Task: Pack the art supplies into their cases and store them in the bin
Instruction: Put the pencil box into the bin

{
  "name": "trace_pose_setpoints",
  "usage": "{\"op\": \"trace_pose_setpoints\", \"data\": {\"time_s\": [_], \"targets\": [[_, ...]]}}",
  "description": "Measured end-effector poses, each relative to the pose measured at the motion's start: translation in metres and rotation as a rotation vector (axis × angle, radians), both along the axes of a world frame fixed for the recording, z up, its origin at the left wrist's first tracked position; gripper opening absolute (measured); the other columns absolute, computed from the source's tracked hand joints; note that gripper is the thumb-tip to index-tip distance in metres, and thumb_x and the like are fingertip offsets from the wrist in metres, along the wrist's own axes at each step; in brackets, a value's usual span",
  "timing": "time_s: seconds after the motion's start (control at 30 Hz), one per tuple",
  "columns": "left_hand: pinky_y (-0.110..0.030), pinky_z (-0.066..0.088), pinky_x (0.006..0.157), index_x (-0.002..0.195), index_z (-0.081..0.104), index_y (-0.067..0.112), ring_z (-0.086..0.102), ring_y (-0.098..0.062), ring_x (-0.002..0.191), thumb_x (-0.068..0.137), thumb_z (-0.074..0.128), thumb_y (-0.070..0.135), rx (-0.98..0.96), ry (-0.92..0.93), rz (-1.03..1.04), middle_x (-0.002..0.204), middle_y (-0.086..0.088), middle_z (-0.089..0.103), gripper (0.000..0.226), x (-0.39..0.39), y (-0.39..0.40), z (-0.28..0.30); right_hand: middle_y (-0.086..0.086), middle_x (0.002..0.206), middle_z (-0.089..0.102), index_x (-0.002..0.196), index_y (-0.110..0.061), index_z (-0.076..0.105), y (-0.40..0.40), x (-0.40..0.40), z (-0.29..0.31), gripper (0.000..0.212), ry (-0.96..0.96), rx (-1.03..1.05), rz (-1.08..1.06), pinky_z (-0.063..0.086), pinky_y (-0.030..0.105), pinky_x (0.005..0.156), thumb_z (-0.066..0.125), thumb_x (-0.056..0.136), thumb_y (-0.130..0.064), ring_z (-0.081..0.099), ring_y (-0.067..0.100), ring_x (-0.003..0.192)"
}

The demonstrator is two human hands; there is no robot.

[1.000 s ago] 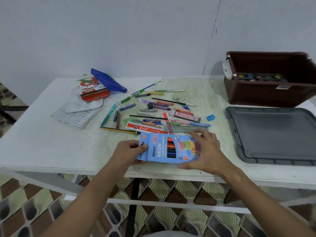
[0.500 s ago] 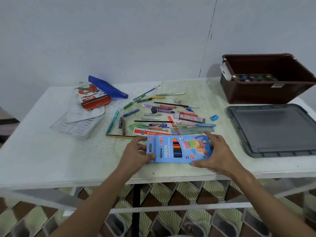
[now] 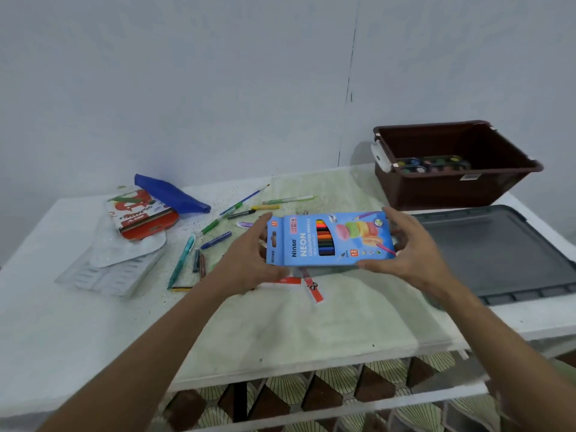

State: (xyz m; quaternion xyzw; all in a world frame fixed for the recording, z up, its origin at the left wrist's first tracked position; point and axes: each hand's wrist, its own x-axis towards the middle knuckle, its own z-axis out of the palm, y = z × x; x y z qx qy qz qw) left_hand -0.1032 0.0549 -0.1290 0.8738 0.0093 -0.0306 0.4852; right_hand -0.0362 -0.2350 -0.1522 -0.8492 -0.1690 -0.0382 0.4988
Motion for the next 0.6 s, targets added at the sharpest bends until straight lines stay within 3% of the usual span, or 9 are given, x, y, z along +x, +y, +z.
{"op": "trace_pose_setpoints", "data": {"time_s": [0.1,0.23,0.33,0.4,0.5,0.6], "targets": [[-0.020,0.056,0.070,0.151,0.018,0.029,0.068,-0.003,0.084,0.064,0.088,0.015,0.052,-0.032,0.003,0.107,0.010,0.058,0.112,0.040,-0.026,0.013,-0.004,0.126,0.047,0.134,-0.026,0.046,-0.031,0.032,0.026,0.104,-0.047,0.039,0.004,0.049,0.009,0.067,0.095,0.043,-0.036,0.057,-0.003,0.097],[-0.016,0.050,0.065,0.151,0.020,0.025,0.066,0.000,0.073,0.061,0.090,0.020,0.095,-0.104,-0.006,0.105,0.008,0.056,0.115,0.110,-0.076,0.041,-0.003,0.133,0.042,0.142,-0.023,0.041,-0.088,0.090,0.064,0.111,-0.101,-0.046,0.004,0.053,0.022,0.082,0.092,0.043,-0.032,0.055,-0.001,0.105],[-0.027,0.052,0.081,0.152,0.017,0.026,0.065,-0.006,0.079,0.059,0.090,0.024,0.133,-0.121,-0.019,0.103,0.009,0.058,0.118,0.165,-0.114,0.062,-0.003,0.135,0.039,0.145,-0.024,0.035,-0.133,0.136,0.090,0.114,-0.091,-0.177,0.006,0.049,0.009,0.072,0.091,0.046,-0.036,0.052,-0.008,0.101],[-0.030,0.050,0.083,0.153,0.015,0.026,0.064,-0.008,0.084,0.059,0.090,0.024,0.148,-0.117,-0.046,0.099,0.009,0.058,0.120,0.196,-0.139,0.074,-0.001,0.134,0.041,0.147,-0.024,0.032,-0.160,0.165,0.105,0.114,-0.087,-0.283,-0.010,0.047,0.009,0.070,0.091,0.050,-0.036,0.054,0.000,0.098],[-0.023,0.044,0.075,0.152,0.017,0.022,0.060,-0.004,0.085,0.059,0.090,0.021,0.211,-0.115,-0.076,0.097,0.011,0.055,0.119,0.235,-0.174,0.088,-0.001,0.123,0.052,0.150,-0.022,0.024,-0.192,0.205,0.116,0.116,0.041,-0.287,0.022,0.050,0.023,0.081,0.092,0.055,-0.025,0.060,0.008,0.093],[-0.024,0.044,0.079,0.151,0.021,0.019,0.058,-0.014,0.093,0.058,0.091,0.018,0.259,-0.077,-0.070,0.106,0.005,0.053,0.117,0.266,-0.199,0.089,-0.004,0.114,0.059,0.151,-0.018,0.021,-0.210,0.240,0.114,0.118,0.213,-0.230,0.058,0.051,0.031,0.089,0.091,0.057,-0.011,0.063,0.012,0.095]]}}
